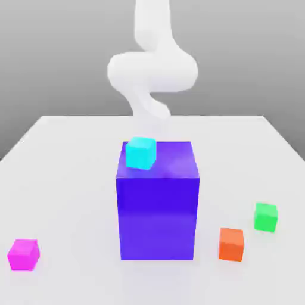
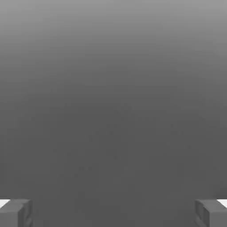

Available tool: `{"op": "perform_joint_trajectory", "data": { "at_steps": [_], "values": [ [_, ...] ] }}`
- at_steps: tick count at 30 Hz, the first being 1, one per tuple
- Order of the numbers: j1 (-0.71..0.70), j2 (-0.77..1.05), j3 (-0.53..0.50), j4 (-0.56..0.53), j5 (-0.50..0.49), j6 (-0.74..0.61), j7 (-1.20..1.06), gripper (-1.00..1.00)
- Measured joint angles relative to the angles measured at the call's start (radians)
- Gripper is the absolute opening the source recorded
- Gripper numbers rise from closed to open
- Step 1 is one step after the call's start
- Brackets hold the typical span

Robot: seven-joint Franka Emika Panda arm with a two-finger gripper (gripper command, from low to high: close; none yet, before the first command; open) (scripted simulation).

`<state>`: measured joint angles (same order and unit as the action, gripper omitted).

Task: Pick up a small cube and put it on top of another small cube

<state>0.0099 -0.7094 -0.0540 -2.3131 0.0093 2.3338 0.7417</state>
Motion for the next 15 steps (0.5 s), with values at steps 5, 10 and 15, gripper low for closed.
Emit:
{"op": "perform_joint_trajectory", "data": {
  "at_steps": [5,10,15],
  "values": [
    [0.015,0.184,-0.113,-0.027,0.031,0.07,-0.129,0.0],
    [0.025,0.363,-0.224,-0.053,0.079,0.138,-0.265,0.0],
    [0.014,0.546,-0.314,-0.079,0.151,0.204,-0.42,0.0]
  ]
}}
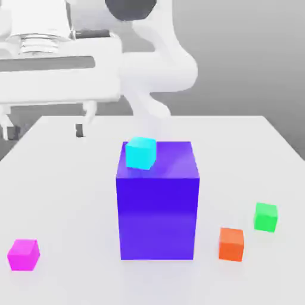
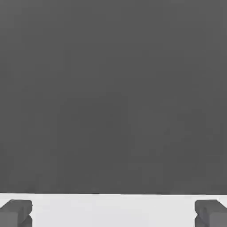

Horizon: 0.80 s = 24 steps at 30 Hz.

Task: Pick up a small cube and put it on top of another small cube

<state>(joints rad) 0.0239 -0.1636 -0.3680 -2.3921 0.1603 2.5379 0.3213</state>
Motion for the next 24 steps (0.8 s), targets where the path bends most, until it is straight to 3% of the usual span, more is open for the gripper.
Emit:
{"op": "perform_joint_trajectory", "data": {
  "at_steps": [11,16,17,24],
  "values": [
    [-0.167,0.399,-0.051,-0.057,0.123,0.146,-0.314,0.0],
    [-0.271,0.579,0.044,-0.032,0.228,0.262,-0.425,0.0],
    [-0.297,0.613,0.074,-0.023,0.251,0.287,-0.442,-1.0],
    [-0.303,0.62,0.081,-0.022,0.255,0.291,-0.446,-1.0]
  ]
}}
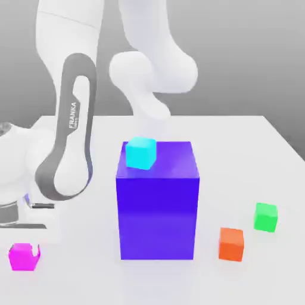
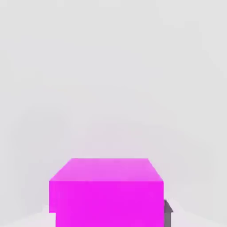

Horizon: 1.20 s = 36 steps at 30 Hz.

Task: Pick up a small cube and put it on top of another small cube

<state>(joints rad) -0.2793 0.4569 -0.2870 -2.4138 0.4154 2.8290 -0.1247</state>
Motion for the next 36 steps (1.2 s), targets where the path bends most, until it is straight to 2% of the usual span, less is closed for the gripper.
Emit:
{"op": "perform_joint_trajectory", "data": {
  "at_steps": [4,6,18,21,25,28,33,34,36],
  "values": [
    [0.065,-0.123,-0.087,-0.033,-0.106,-0.087,0.079,-1.0],
    [0.104,-0.168,-0.084,-0.025,-0.139,-0.109,0.107,-1.0],
    [0.477,-0.356,0.179,-0.163,-0.215,-0.127,0.433,-1.0],
    [0.65,-0.412,0.265,-0.21,-0.245,-0.13,0.544,-1.0],
    [0.914,-0.506,0.433,-0.272,-0.313,-0.148,0.788,-1.0],
    [0.944,-0.52,0.471,-0.33,-0.376,-0.138,0.925,-1.0],
    [0.951,-0.362,0.445,-0.333,-0.471,0.012,1.008,-1.0],
    [0.957,-0.334,0.436,-0.332,-0.486,0.038,1.019,1.0],
    [0.957,-0.334,0.436,-0.332,-0.486,0.038,1.019,1.0]
  ]
}}
